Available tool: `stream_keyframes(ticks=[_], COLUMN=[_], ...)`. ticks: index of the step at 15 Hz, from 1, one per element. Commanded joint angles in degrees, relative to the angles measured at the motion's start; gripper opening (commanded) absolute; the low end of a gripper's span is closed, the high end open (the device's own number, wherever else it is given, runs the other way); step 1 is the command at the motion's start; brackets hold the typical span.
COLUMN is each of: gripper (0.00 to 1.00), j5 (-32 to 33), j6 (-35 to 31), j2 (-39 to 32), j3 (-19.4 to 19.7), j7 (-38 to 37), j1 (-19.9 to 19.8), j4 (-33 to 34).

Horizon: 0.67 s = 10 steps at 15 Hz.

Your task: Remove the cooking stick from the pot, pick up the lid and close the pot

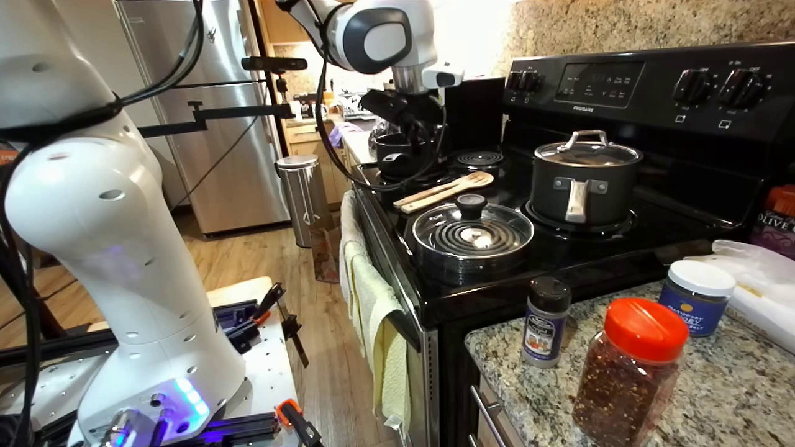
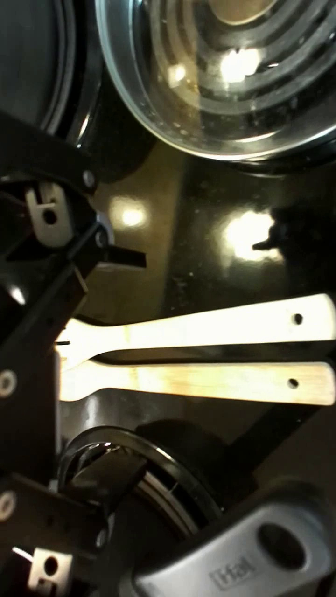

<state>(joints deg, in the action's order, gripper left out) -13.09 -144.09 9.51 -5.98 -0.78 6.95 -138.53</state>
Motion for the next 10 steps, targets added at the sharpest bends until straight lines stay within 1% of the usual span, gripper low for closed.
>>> stream_keyframes(ticks=[1, 3, 6, 10], gripper=[1.0, 1.0, 1.0, 1.0], j5=[1.71, 1.58, 3.08, 2.37], j6=[1.9, 3.72, 9.4, 17.35], j2=[2.53, 3.22, 5.0, 7.29], j3=[0.32, 0.95, 2.38, 6.23], j7=[0.15, 1.08, 0.91, 2.34], j1=[-0.16, -0.26, -1.35, -3.14], j4=[3.03, 5.28, 7.87, 10.66])
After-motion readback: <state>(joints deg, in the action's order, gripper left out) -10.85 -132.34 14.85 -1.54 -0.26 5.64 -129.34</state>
